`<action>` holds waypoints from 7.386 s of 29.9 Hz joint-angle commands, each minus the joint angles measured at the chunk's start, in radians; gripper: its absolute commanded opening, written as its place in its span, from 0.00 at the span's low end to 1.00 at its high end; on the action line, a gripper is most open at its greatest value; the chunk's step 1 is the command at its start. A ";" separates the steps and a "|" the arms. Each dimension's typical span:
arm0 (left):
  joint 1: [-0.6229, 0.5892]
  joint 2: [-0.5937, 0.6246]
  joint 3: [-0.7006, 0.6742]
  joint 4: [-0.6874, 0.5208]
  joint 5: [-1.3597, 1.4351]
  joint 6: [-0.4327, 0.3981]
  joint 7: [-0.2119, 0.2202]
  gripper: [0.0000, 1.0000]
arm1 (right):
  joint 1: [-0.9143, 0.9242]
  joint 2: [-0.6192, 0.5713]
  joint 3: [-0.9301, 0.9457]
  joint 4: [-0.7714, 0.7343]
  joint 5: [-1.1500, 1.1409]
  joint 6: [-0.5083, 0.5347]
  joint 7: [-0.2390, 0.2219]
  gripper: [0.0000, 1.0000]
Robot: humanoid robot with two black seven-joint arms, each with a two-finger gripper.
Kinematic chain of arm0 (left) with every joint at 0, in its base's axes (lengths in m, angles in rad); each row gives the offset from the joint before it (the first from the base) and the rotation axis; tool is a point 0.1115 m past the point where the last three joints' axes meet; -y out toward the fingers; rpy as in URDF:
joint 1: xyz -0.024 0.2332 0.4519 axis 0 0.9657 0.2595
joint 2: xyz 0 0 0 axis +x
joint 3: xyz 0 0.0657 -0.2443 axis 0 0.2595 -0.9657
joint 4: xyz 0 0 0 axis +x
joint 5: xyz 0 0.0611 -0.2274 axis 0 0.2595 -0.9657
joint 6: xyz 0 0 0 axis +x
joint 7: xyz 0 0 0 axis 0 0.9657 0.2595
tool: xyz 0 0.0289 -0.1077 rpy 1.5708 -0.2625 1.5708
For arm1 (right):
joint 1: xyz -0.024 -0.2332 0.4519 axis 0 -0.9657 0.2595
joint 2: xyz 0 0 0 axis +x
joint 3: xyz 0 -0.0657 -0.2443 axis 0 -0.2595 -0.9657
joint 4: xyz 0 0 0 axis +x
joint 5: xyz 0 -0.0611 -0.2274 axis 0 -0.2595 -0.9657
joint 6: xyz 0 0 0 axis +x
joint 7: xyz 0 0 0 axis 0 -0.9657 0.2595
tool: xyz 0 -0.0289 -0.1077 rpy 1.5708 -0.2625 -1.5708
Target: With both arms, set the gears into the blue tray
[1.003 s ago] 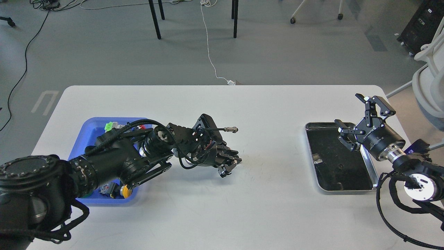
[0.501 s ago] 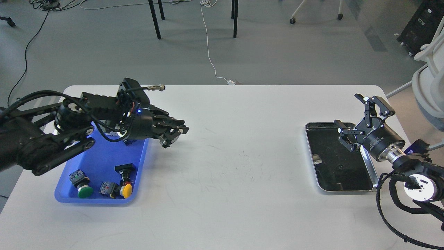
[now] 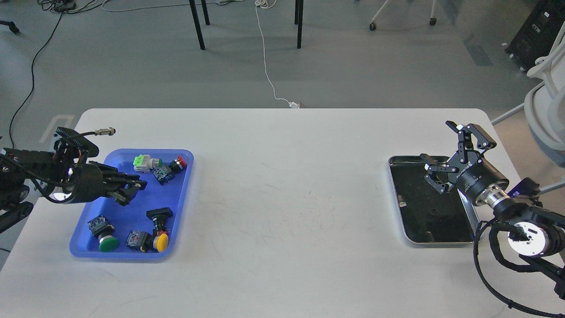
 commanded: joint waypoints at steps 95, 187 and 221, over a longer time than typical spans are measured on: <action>0.601 -0.504 -0.817 -0.349 -1.205 0.078 0.155 0.98 | 0.751 0.084 -1.057 -0.083 -1.548 -0.035 0.000 0.88; 0.609 -0.444 -0.863 -0.380 -1.210 0.071 0.164 0.98 | 1.042 0.367 -1.080 0.095 -1.239 -0.067 0.000 0.18; 0.681 -0.438 -0.916 -0.412 -1.210 0.071 0.164 0.98 | 0.904 0.661 -1.263 -0.081 -1.042 -0.219 0.000 0.24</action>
